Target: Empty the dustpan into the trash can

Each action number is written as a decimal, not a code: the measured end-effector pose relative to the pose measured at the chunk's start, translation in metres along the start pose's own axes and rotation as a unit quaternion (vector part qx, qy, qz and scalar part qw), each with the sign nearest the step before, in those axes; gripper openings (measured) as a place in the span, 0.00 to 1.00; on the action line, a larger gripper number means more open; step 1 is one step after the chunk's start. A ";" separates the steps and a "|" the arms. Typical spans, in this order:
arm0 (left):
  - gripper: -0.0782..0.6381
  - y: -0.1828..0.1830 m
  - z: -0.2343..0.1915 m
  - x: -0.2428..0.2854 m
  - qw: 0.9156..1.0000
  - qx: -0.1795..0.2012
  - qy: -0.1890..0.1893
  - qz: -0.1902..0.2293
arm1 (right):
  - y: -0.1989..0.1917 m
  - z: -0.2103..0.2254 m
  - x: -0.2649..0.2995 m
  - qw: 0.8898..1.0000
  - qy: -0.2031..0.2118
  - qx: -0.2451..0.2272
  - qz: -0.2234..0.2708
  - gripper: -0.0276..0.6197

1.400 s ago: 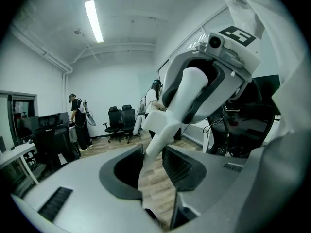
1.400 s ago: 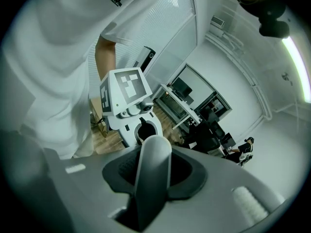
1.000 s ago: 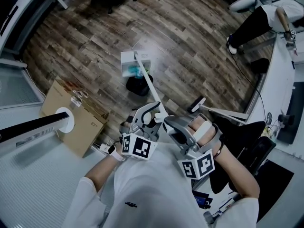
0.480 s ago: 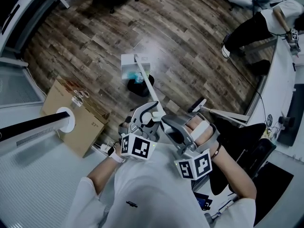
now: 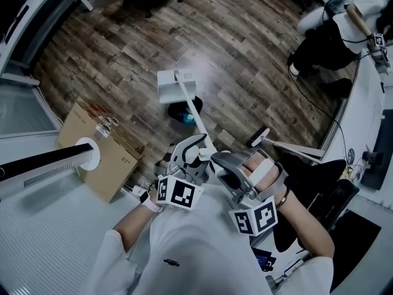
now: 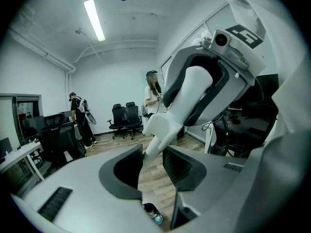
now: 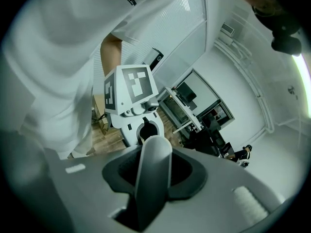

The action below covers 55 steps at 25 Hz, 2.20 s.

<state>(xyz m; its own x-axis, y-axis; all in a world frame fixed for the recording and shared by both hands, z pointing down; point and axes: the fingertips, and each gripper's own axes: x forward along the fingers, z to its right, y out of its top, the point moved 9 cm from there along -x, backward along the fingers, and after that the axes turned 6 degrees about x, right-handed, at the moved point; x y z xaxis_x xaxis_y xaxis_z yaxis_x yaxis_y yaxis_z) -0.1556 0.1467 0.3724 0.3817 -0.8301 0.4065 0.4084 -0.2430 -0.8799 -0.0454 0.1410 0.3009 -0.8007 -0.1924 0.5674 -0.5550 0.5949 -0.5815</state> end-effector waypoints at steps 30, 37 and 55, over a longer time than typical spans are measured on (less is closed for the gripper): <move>0.27 0.050 0.048 0.109 0.985 0.057 -0.150 0.062 | -0.074 0.005 -0.065 0.910 -0.251 0.299 -0.136 0.23; 0.26 0.044 0.053 0.124 0.988 0.013 -0.150 0.032 | -0.113 0.002 -0.091 0.858 -0.300 0.385 -0.160 0.23; 0.12 0.037 0.022 0.114 0.992 -0.088 -0.085 0.014 | -0.237 -0.023 -0.076 0.671 -0.358 0.622 -0.186 0.22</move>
<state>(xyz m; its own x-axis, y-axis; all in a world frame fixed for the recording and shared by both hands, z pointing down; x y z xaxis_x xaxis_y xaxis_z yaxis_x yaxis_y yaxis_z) -0.0789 0.0540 0.3917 0.5313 -0.7445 0.4043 0.2509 -0.3176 -0.9144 0.1522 0.0332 0.4089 -0.2103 -0.7380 0.6412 -0.1490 -0.6240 -0.7671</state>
